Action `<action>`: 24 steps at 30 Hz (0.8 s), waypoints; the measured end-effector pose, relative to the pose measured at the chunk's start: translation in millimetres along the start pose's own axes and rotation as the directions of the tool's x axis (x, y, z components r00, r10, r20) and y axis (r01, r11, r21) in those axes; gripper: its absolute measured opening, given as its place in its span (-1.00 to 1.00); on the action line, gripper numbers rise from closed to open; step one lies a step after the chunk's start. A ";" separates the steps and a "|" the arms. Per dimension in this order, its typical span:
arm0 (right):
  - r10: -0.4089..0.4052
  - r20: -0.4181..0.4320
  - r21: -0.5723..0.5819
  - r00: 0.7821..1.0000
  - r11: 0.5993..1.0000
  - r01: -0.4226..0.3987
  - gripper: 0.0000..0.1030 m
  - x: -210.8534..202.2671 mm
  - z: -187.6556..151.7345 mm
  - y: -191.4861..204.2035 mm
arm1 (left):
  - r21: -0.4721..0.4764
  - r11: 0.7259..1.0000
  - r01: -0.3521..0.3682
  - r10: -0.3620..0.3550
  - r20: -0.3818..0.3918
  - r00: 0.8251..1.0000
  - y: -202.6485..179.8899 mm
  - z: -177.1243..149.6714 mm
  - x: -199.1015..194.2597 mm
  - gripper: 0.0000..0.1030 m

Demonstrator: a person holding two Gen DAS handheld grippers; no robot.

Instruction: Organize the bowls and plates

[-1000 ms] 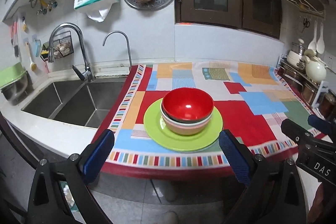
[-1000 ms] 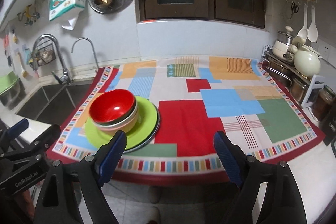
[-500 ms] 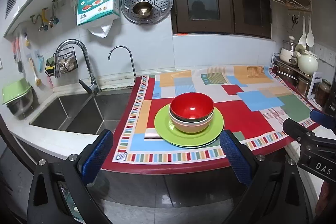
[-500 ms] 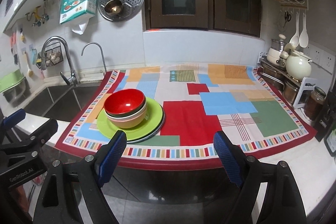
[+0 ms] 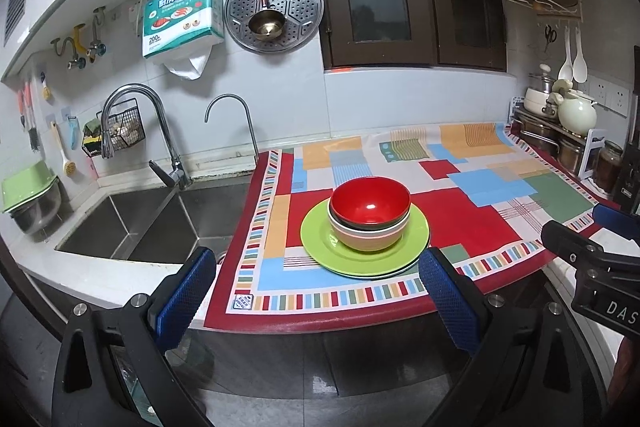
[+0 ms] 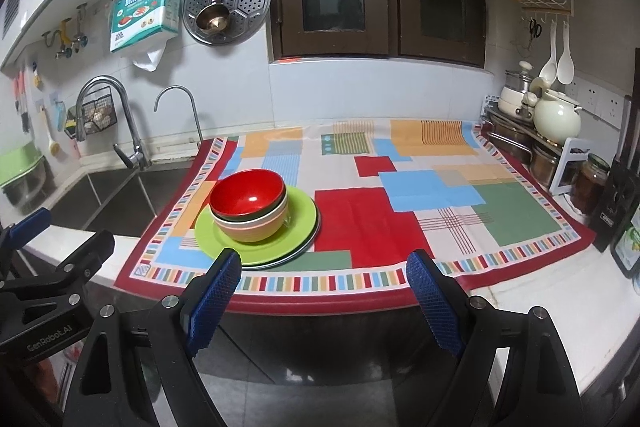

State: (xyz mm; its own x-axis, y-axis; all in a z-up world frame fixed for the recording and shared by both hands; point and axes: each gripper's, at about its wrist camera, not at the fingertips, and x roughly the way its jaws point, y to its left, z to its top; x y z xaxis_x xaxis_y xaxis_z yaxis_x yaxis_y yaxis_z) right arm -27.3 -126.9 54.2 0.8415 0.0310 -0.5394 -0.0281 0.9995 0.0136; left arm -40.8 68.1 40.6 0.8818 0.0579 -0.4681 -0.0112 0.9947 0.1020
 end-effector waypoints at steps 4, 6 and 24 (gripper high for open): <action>0.002 -0.002 -0.004 1.000 1.000 -0.002 0.66 -0.8 -0.8 1.9 | 0.001 1.000 0.006 -0.006 -0.011 1.000 1.5 -0.6 0.4 1.00; 0.003 -0.002 -0.004 1.000 1.000 -0.003 0.66 -1.7 -1.2 2.5 | 0.000 1.000 0.007 -0.007 -0.011 1.000 1.9 -0.3 -0.2 1.00; 0.003 0.001 -0.004 1.000 1.000 -0.003 0.66 -8.8 -4.2 1.1 | 0.000 1.000 0.005 -0.005 0.000 1.000 4.0 -2.1 -6.1 1.00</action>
State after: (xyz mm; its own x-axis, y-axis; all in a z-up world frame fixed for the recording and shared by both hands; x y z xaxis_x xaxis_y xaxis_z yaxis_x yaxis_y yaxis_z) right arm -37.1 -126.1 55.4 0.8418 0.0339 -0.5387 -0.0327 0.9994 0.0118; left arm -47.2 71.9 42.0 0.8820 0.0530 -0.4682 -0.0066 0.9950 0.1001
